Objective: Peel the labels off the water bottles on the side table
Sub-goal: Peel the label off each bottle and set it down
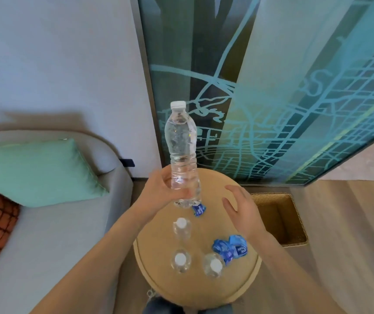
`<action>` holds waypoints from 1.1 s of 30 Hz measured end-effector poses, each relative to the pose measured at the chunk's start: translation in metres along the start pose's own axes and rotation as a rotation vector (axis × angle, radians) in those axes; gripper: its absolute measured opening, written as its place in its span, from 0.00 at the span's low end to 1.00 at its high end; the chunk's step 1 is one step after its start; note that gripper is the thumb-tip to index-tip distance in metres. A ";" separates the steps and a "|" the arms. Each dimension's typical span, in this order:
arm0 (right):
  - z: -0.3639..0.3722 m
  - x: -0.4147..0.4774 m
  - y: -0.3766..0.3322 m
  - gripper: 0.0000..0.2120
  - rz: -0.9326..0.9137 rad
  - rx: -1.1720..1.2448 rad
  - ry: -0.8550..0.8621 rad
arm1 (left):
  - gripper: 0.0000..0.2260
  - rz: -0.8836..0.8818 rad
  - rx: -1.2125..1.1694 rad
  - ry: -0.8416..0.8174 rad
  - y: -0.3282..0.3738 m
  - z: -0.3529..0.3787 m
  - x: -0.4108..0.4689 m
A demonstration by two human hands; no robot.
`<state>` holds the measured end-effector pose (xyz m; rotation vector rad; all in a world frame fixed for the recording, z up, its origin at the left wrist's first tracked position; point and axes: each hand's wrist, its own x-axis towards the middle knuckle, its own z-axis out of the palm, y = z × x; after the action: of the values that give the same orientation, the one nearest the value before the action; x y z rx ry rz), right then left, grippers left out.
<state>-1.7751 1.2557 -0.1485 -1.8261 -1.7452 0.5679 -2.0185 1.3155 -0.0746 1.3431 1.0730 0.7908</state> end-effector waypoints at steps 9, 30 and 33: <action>0.056 0.029 -0.015 0.19 0.029 -0.190 0.042 | 0.31 0.013 0.115 -0.038 -0.046 -0.059 0.070; 0.188 0.023 0.127 0.15 -0.098 -0.275 -0.080 | 0.19 -0.204 0.298 0.120 -0.275 -0.012 0.108; 0.201 0.023 0.137 0.16 -0.122 -0.278 -0.085 | 0.22 -0.245 0.313 0.144 -0.295 -0.007 0.110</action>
<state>-1.7971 1.2970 -0.3879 -1.8840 -2.0632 0.3736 -2.0267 1.3880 -0.3808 1.3931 1.4917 0.5588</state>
